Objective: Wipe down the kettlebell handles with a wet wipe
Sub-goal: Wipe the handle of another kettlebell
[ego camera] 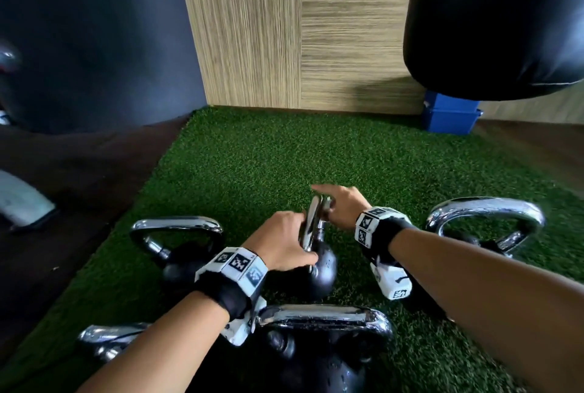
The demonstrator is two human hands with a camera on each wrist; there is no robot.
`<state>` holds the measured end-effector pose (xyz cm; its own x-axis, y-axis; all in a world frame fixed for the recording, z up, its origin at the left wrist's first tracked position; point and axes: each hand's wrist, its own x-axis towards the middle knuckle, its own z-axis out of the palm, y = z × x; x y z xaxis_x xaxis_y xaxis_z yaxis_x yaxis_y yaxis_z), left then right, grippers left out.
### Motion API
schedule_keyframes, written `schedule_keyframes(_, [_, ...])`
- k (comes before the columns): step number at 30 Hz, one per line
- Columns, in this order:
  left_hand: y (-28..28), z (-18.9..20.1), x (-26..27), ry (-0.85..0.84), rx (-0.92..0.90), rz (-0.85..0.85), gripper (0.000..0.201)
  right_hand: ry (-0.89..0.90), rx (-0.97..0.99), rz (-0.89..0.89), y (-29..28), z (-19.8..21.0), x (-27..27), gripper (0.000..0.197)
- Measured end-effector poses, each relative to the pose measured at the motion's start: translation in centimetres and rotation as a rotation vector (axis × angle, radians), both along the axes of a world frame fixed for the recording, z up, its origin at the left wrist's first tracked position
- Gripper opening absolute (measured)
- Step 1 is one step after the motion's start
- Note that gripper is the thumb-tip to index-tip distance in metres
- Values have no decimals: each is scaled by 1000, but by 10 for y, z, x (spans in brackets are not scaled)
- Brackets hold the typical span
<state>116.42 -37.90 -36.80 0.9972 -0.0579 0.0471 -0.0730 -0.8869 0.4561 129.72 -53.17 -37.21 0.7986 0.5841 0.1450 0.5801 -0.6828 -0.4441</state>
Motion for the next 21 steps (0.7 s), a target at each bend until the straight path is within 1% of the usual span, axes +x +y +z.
schedule_keyframes(1, [-5, 4, 1, 5, 15, 9, 24, -28, -51, 38, -1, 4, -1, 60])
schedule_keyframes(2, [-8, 8, 2, 18, 26, 14, 20, -48, -90, 51, -2, 8, -2, 58])
schedule_keyframes(4, [-9, 17, 5, 70, 86, 26, 20, -82, -185, 60, -6, 14, -4, 54])
schedule_keyframes(5, [-5, 21, 7, 93, 153, 31, 24, -98, -242, 67, -9, 18, -4, 50])
schedule_keyframes(6, [0, 25, 9, 111, 236, 34, 33, -117, -281, 73, -12, 21, -4, 45])
schedule_keyframes(8, [11, 32, 14, 138, 411, 11, 56, -146, -333, 66, -21, 28, -6, 39])
schedule_keyframes(10, [20, 34, 19, 121, 506, -54, 73, -156, -388, 47, -31, 30, -10, 39])
schedule_keyframes(11, [22, 35, 20, 105, 525, -77, 78, -148, -413, 29, -36, 29, -13, 40])
schedule_keyframes(13, [23, 33, 22, 73, 525, -87, 81, -109, -431, -2, -42, 29, -19, 43])
schedule_keyframes(17, [24, 25, 16, -9, 504, -82, 76, -64, -436, -109, -41, 29, -32, 42])
schedule_keyframes(21, [32, 23, -7, -113, 394, -62, 76, -23, -298, -206, -41, 40, -52, 43])
